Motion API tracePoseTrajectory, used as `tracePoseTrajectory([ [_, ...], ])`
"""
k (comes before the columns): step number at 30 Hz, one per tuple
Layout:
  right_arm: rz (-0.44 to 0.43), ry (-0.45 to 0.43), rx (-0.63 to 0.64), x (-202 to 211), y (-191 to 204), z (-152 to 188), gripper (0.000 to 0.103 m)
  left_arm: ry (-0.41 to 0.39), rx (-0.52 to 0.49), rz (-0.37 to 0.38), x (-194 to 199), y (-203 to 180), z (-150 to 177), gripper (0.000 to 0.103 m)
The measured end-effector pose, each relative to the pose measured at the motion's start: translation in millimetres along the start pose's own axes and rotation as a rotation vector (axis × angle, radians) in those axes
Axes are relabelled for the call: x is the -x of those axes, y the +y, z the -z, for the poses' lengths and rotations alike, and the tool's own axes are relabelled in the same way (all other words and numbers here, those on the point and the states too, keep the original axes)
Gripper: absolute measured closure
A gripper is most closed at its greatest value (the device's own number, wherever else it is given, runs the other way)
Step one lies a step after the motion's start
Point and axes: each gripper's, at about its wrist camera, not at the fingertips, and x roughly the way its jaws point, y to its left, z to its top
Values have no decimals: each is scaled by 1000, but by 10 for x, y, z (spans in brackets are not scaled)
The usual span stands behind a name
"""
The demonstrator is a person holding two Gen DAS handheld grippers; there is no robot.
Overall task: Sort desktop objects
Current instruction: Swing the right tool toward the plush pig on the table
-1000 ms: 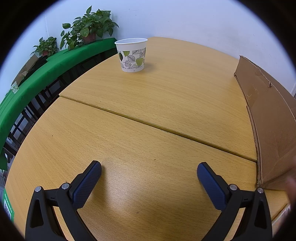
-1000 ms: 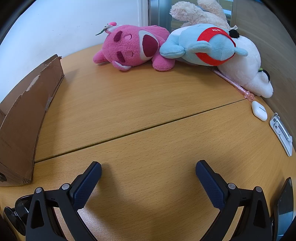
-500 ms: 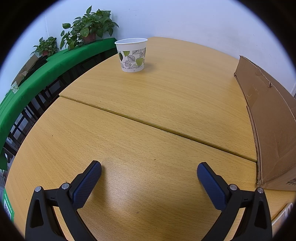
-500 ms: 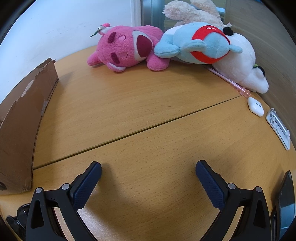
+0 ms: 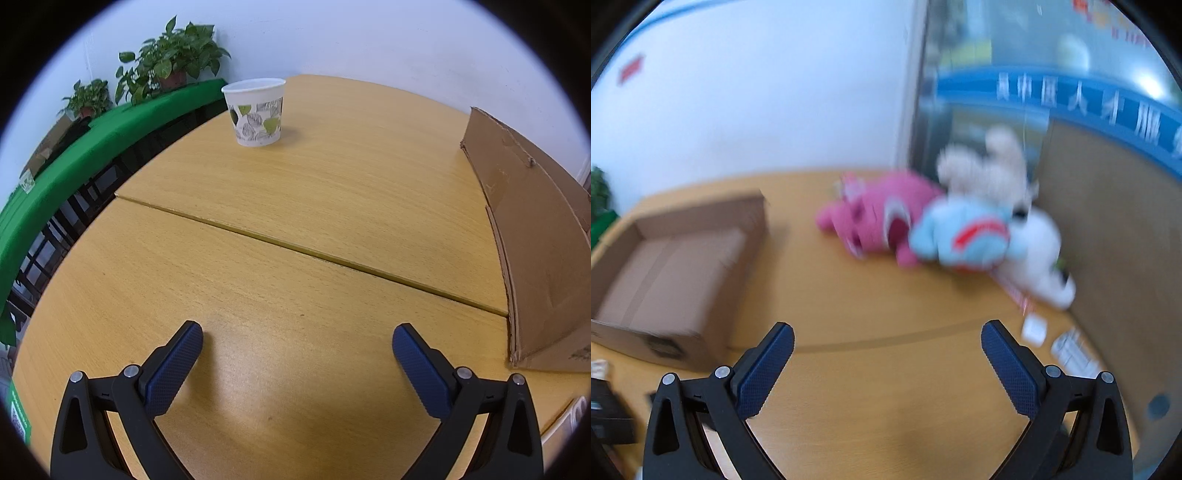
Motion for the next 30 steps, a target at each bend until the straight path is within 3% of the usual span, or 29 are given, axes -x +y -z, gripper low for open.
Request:
tracePoseTrajectory([
  [3,9,-124,55,507,118,-178,0,-114,-9,8,438,-13,17,1],
  [7,12,-258,181,880,528,-361,0,-243,-21,103,1243,-89,30,1],
  [10,-36,-291,223,936,835,-433,0,-306,-79,160,1784,-251,95,1],
  [13,-117,-264,207,823,1147,-506,0,-344,-117,220,2136,-427,199,1],
  [17,-281,-300,198,1029,1413,-554,0,-326,-171,312,2425,-621,348,1],
  [22,-357,-357,311,1636,1564,-416,0,-271,-245,439,2667,-874,687,1],
  [26,-454,-288,328,1913,1544,-150,0,-228,-251,508,2696,-1004,888,1],
  [30,-563,-184,331,2041,1612,288,0,-136,-217,574,2608,-1091,1048,1],
])
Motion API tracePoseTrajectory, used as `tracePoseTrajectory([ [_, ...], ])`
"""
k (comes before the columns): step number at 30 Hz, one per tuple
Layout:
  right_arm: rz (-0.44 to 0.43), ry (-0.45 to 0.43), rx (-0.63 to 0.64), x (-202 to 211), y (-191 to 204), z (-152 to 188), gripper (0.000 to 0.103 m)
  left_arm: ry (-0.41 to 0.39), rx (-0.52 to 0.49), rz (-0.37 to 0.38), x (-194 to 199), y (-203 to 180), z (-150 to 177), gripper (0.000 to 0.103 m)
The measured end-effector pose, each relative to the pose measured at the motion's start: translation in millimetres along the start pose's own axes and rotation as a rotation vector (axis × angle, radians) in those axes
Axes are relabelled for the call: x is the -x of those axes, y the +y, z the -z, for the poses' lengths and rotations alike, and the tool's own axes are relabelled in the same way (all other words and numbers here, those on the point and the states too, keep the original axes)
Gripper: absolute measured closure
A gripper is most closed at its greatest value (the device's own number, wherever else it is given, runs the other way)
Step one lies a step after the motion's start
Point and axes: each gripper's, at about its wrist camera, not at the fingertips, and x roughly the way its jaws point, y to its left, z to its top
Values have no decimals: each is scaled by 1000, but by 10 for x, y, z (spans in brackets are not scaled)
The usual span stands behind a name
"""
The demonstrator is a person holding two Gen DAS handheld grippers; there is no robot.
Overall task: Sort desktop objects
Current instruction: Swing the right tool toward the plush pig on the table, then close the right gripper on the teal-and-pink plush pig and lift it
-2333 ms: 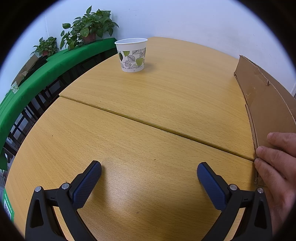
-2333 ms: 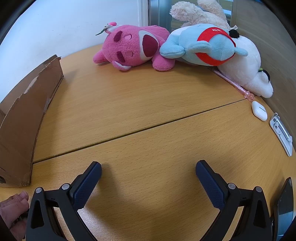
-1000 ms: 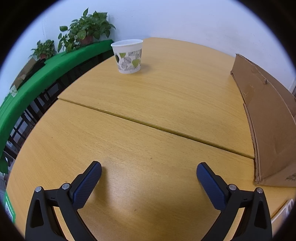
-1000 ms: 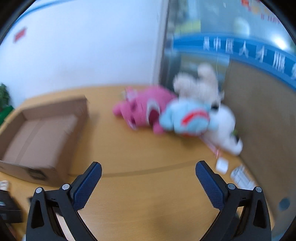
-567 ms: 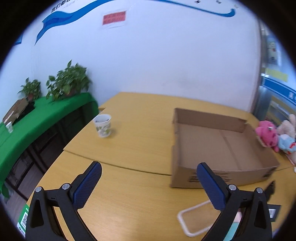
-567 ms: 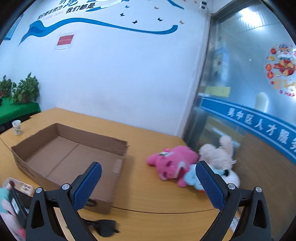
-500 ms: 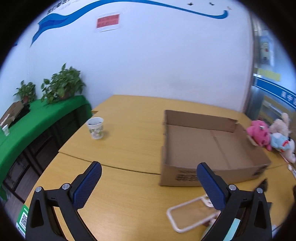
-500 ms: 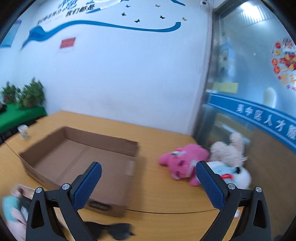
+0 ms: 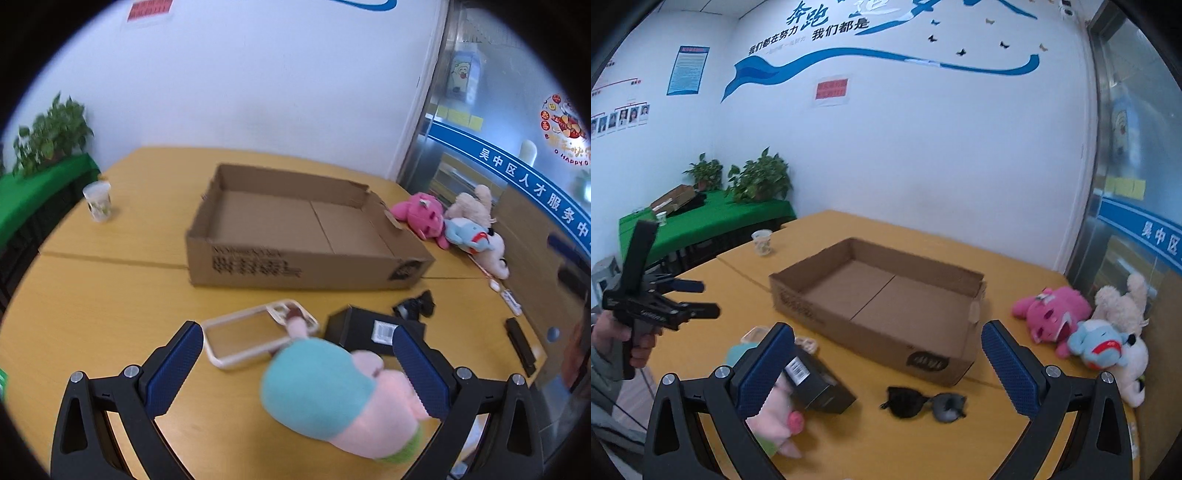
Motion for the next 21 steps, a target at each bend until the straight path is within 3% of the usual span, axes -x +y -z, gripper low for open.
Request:
tracePoseTrajectory([
  [6,-181,254,-2,-130,439,887,0,113,68,61,-233,-24,312,1],
  [11,-268,477,-26,-127,406,1653,1,153,85,59,-303,7,443,1],
  [13,-305,525,-79,-137,315,1876,4,165,82,51,-336,2,480,1],
  [15,-316,563,-125,-171,234,2043,21,175,77,47,-371,-9,507,1],
  [18,-250,593,-89,-299,153,2184,32,191,74,46,-417,-15,535,1],
  [21,-236,578,-51,-376,141,2243,36,203,73,41,-462,-11,553,1],
])
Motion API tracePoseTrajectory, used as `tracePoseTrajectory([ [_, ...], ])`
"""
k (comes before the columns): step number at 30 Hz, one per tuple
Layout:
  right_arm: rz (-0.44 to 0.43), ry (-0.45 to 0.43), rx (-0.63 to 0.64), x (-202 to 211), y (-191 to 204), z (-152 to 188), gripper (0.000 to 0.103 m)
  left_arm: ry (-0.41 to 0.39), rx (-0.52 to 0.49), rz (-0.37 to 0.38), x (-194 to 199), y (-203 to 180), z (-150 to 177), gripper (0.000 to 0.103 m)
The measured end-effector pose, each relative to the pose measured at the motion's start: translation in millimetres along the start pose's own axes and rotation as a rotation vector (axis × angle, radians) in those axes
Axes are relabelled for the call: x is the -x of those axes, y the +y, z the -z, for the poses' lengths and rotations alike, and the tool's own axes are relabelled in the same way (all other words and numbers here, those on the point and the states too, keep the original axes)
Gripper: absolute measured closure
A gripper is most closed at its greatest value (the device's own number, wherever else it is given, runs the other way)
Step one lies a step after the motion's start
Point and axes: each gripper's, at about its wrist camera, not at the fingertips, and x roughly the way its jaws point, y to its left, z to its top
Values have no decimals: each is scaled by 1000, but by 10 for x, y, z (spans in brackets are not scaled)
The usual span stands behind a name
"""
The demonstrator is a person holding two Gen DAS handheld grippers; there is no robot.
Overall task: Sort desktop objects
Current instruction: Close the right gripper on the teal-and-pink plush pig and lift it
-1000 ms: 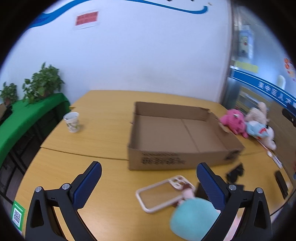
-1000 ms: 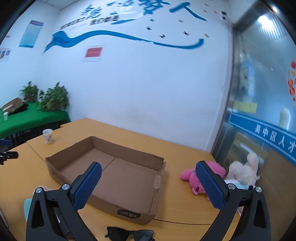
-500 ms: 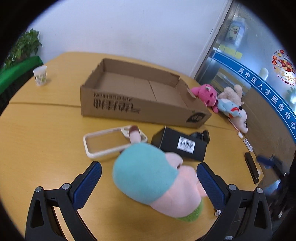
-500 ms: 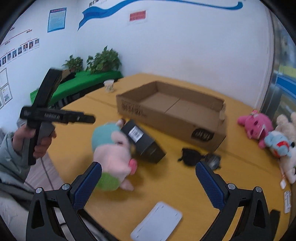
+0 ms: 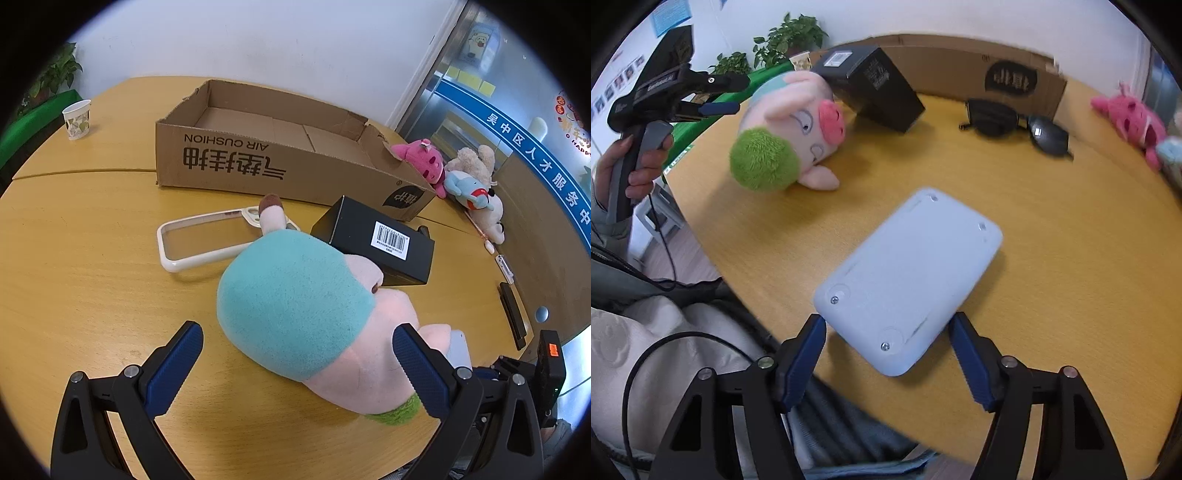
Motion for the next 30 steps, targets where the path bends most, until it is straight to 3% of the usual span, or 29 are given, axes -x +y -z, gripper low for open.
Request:
tracePoseTrajectory([
  [3,23,-14,33,-89,-23,-96,39,9,5,-2,-46,19,-9,1],
  [8,61,-50,23,-278,-204,-530,41,23,32,15,-109,85,-48,1],
  [11,58,-93,2,-166,-271,-659,39,35,72,37,-138,168,-57,1],
  [13,0,-141,24,25,-213,-705,28,38,103,62,-153,224,-60,1],
  [15,-48,-190,54,222,-82,-760,0,38,132,104,-181,265,-69,1],
  [19,-194,-299,95,485,226,-908,0,65,177,184,-304,294,-64,1],
  [21,-261,-289,88,354,332,-1047,0,83,192,183,-368,315,-54,1],
  [23,-244,-230,89,61,484,-1203,1,92,231,217,-410,377,-25,2],
  [26,-250,-163,78,-274,594,-1306,17,89,238,242,-411,443,24,11],
  [28,-254,-187,96,-272,707,-1310,15,75,225,231,-287,542,30,16],
  [30,-320,-191,129,-249,797,-1331,15,54,244,219,-100,725,44,29],
])
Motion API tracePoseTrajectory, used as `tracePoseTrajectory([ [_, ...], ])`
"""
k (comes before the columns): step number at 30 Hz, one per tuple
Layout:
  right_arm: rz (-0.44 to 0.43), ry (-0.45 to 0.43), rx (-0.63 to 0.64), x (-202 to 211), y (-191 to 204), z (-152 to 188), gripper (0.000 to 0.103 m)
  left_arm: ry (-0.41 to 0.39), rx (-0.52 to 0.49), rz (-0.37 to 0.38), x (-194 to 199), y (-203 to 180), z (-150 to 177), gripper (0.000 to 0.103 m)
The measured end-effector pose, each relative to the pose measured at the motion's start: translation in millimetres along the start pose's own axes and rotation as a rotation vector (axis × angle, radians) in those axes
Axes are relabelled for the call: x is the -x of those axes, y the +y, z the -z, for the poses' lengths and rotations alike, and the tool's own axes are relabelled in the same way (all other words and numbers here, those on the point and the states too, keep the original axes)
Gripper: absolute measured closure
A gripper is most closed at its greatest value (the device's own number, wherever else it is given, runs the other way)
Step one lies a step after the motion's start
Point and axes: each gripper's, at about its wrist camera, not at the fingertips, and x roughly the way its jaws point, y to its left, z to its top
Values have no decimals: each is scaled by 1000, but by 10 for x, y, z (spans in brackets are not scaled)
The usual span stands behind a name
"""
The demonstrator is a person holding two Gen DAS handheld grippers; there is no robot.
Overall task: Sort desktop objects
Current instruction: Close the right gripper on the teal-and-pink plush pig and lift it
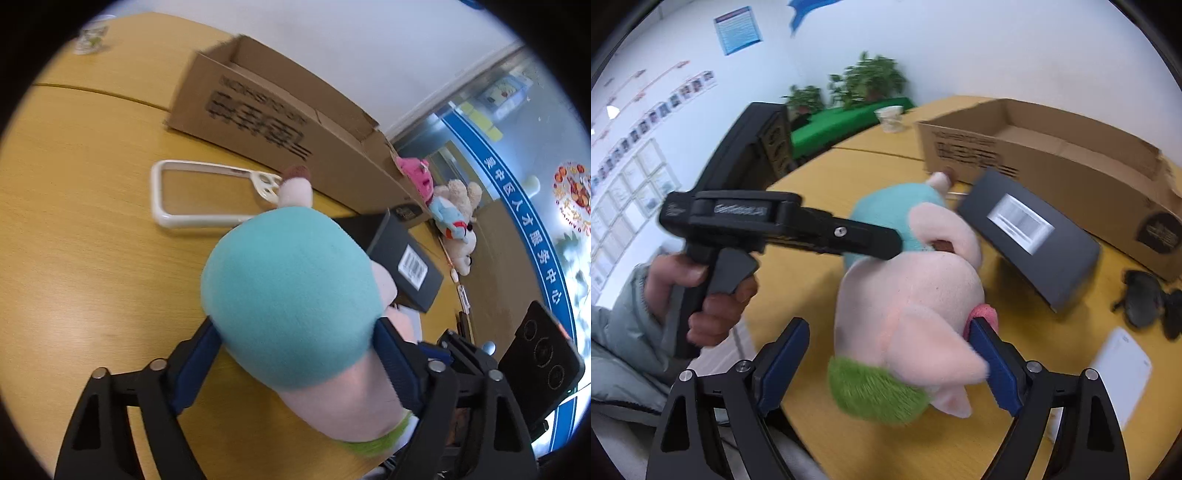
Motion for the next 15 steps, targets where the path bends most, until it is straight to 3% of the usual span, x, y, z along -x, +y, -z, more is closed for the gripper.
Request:
tracePoseTrajectory([
  [3,-72,-18,35,-45,132,-25,15,-24,7,-8,202,112,-12,35],
  [6,-56,11,26,-230,130,-86,15,6,67,-11,70,197,-9,20],
  [8,-41,21,11,-260,106,-96,15,45,138,107,-106,259,10,21],
  [9,-27,31,10,-323,134,-107,17,69,138,140,-185,251,28,22],
  [11,-40,36,12,-384,127,-100,20,54,97,122,-236,160,35,21],
  [15,-63,16,-36,-358,21,-108,28,61,55,102,-206,13,-10,31],
])
